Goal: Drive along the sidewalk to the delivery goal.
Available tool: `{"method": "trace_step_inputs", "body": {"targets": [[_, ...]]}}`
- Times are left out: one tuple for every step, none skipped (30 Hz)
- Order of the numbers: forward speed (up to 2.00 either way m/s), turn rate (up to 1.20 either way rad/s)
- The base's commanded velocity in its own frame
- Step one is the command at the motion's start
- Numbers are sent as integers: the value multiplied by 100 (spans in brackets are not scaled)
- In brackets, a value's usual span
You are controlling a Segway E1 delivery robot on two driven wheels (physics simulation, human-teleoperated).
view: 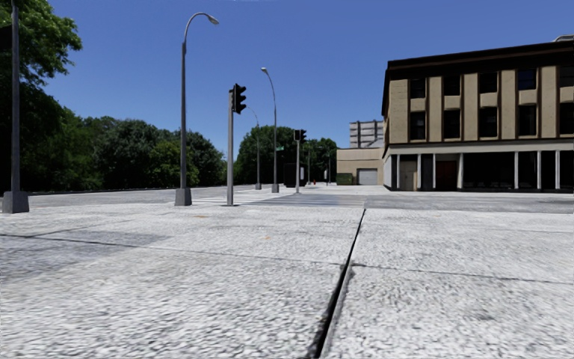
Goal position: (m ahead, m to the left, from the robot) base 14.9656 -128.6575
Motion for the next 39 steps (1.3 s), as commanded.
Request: {"method": "trace_step_inputs", "body": {"targets": [[200,0],[200,0],[200,0],[200,0],[200,0],[200,0],[200,0],[200,0],[200,0],[200,0],[200,0],[200,0],[200,0],[200,0],[200,0],[200,0],[200,0],[200,0],[200,0],[200,0],[200,0],[200,0],[200,0],[200,0],[200,0],[200,0],[200,0],[200,0],[200,0],[200,0],[200,0],[200,0],[200,0],[200,0],[200,0],[200,0],[200,0],[200,0],[200,0]]}}
